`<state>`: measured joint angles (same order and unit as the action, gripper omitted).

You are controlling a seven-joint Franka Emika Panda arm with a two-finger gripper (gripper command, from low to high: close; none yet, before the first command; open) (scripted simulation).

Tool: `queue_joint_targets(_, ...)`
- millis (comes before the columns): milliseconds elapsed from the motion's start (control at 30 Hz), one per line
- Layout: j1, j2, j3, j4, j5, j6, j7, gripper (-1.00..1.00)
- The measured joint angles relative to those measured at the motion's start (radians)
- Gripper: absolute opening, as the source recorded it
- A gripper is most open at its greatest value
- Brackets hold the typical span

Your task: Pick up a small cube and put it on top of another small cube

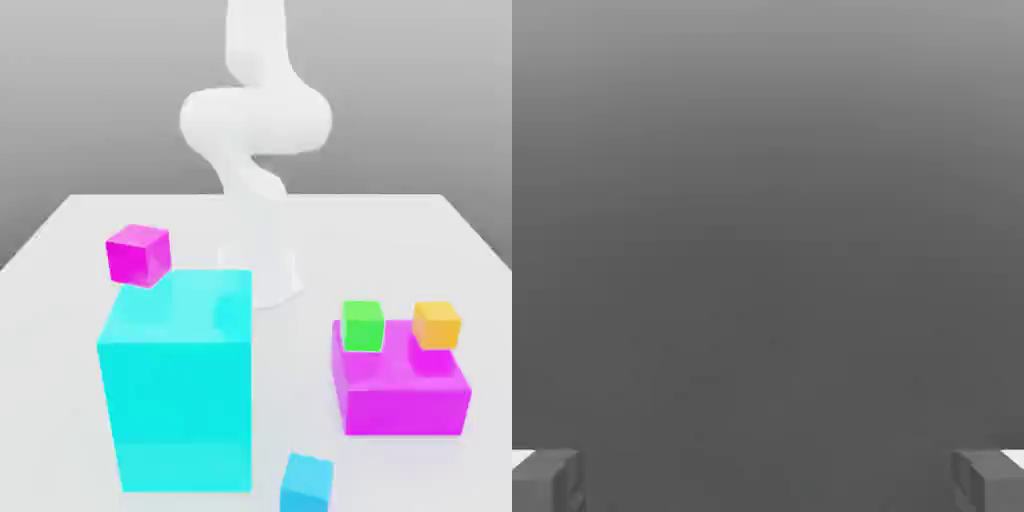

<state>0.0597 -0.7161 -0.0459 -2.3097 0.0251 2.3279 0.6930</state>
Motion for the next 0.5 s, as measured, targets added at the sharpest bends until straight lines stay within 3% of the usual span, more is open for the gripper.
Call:
queue_joint_targets(300, 0.191, 0.307, -0.146, -0.035, 0.112, 0.101, -0.405, 0.00)
queue_joint_targets(500, 0.265, 0.510, -0.190, -0.057, 0.198, 0.165, -0.678, 0.00)
